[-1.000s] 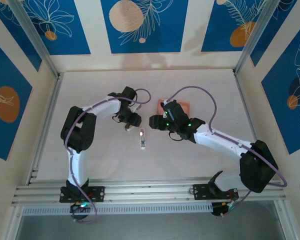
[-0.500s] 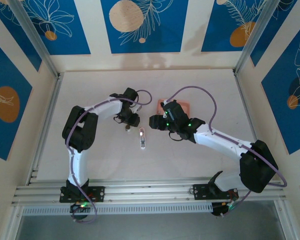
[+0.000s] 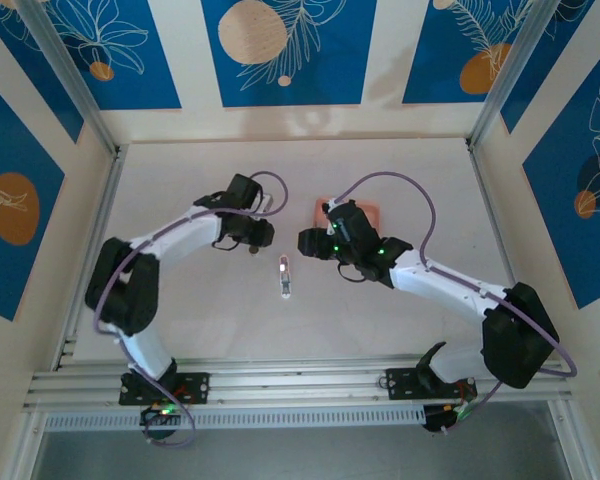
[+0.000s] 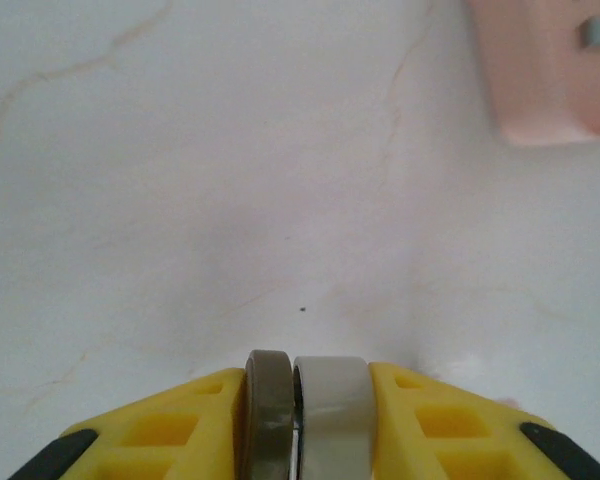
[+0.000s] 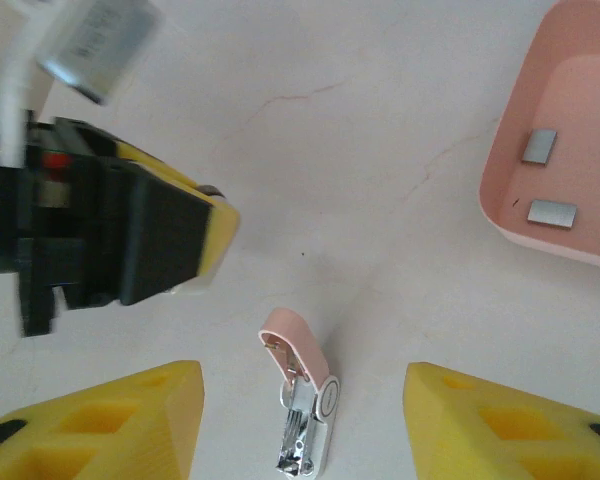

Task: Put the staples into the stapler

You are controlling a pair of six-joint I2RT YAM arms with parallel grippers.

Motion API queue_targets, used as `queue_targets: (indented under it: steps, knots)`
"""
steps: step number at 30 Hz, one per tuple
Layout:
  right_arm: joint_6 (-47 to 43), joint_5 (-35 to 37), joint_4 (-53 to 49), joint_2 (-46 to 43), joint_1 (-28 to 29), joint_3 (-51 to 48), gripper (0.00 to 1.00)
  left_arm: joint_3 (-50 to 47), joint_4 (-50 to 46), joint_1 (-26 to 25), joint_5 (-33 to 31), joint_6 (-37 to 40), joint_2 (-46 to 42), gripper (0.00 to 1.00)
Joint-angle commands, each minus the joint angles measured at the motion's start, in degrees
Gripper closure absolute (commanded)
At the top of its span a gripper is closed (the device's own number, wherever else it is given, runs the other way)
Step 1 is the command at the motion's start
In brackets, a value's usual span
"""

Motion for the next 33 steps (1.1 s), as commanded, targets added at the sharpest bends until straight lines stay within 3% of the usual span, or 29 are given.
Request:
queue_targets:
  steps: [1, 7, 15, 23, 33]
  knots:
    - [-0.27, 0.29, 4.69, -2.53, 0.78, -2.26, 0.45, -4.31, 7.25, -0.23, 2.91, -6.92, -6.21, 0.65]
    - [-1.06, 1.49, 8.27, -2.24, 4.29, -3.37, 0.45, -12.65, 17.65, -0.22, 8.64, -17.99, -13.76, 0.67]
    - [1.45, -2.51, 13.99, 0.92, 5.76, -5.37, 0.45, -24.54, 36.11, -0.24, 10.23, -33.84, -20.47, 0.67]
    - [2.65, -6.59, 20.61, 4.16, 6.73, -6.72, 0.46, -30.34, 48.08, -0.23, 13.12, -47.26, -19.74, 0.68]
    - [1.98, -7.54, 21.30, 7.29, 5.75, -5.27, 0.46, -31.94, 54.11, -0.36, 18.19, -54.76, -16.05, 0.68]
